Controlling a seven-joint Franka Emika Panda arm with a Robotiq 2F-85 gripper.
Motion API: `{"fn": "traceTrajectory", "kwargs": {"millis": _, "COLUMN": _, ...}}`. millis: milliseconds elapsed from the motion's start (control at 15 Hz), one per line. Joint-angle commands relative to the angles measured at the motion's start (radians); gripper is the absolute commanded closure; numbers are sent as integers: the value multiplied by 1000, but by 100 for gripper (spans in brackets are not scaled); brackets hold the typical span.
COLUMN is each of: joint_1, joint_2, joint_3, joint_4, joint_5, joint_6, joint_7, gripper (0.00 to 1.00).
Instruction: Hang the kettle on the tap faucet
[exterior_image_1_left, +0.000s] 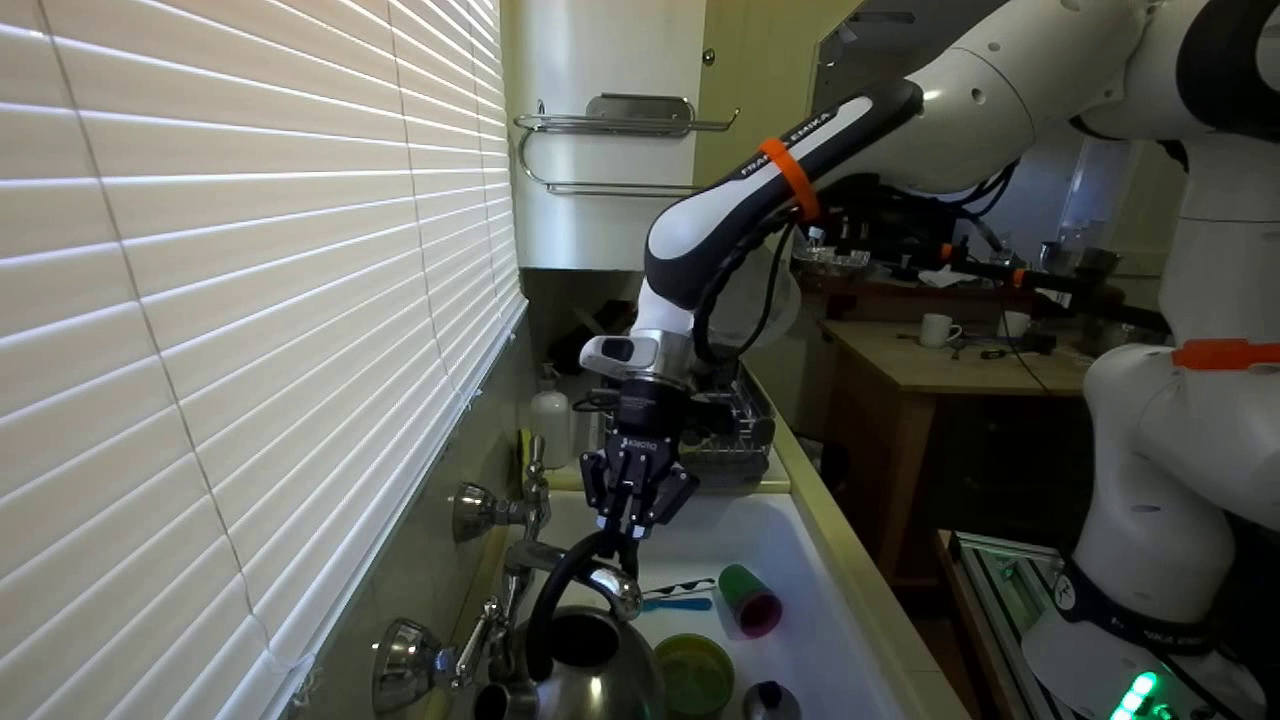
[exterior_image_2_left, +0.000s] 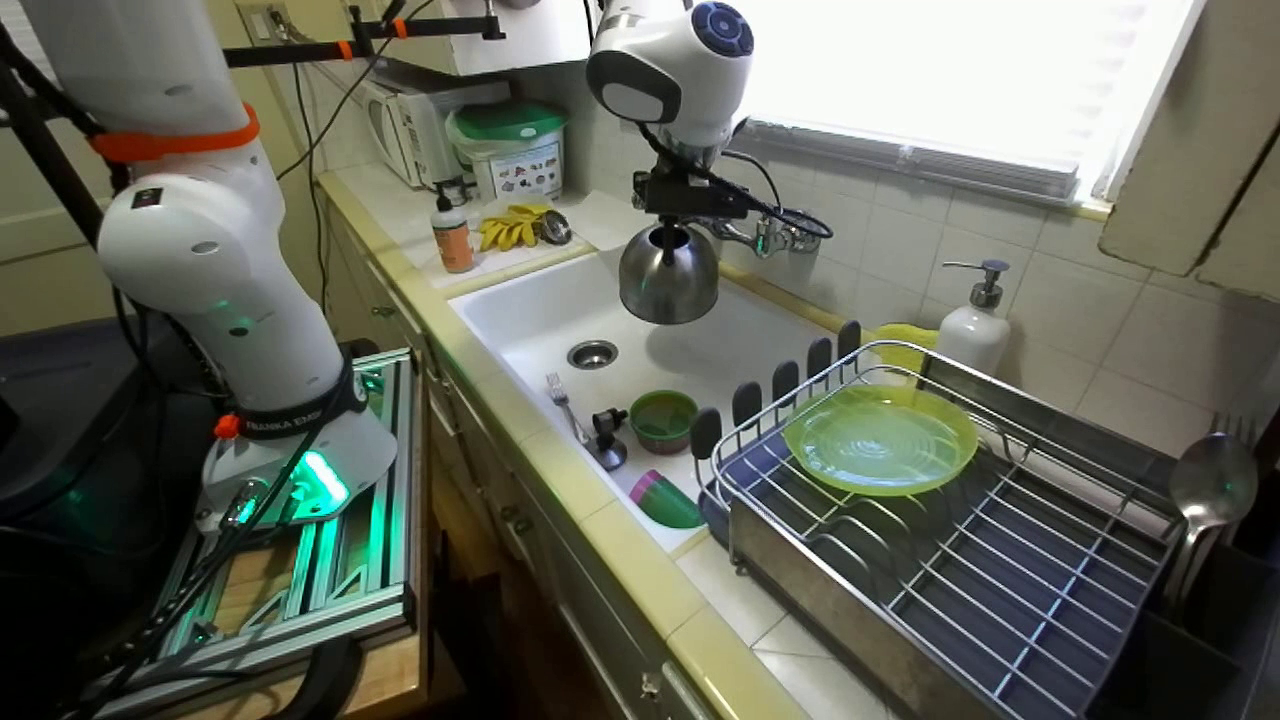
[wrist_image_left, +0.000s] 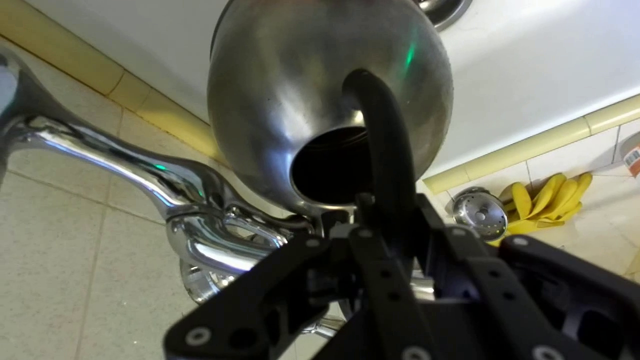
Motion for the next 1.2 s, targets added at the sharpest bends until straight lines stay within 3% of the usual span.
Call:
{"fn": "traceTrajectory", "kwargs": {"millis": 0, "joint_1": -27, "joint_2": 44, "joint_3": 19, "joint_4": 37, "joint_5": 2, "joint_6": -25, "joint_7": -27, "gripper": 95}}
{"fn": "traceTrajectory", "kwargs": {"millis": 133, "joint_1": -29, "joint_2": 49, "joint_3": 23, "joint_4": 42, "joint_5": -7, "joint_6": -26, "joint_7": -20, "gripper": 95}}
{"fn": "traceTrajectory", "kwargs": {"millis": 200, "joint_1": -31, "joint_2": 51, "joint_3": 24, "joint_4": 45, "joint_5": -6, "joint_6": -31, "joint_7": -21, "gripper": 84}}
{"fn": "traceTrajectory", "kwargs": {"millis": 267, "joint_1": -31, "joint_2": 51, "joint_3": 26, "joint_4": 45, "joint_5": -7, "joint_6": -30, "joint_7": -19, "gripper": 54}}
{"fn": "traceTrajectory", "kwargs": {"millis": 400, "joint_1": -32, "joint_2": 50, "joint_3": 30, "joint_4": 43, "joint_5": -11, "joint_6": -27, "joint_7": -17, "gripper": 48}}
{"fn": "traceTrajectory", "kwargs": {"millis": 800, "joint_1": -30, "joint_2": 52, "joint_3": 44, "joint_4": 42, "joint_5": -21, "joint_6": -21, "joint_7": -6, "gripper": 2}}
{"fn": "traceTrajectory", "kwargs": {"millis": 1133, "joint_1": -11, "joint_2": 8, "joint_3": 51, "joint_4": 6, "joint_5": -55, "joint_6": 66, "joint_7": 89, "gripper": 0}}
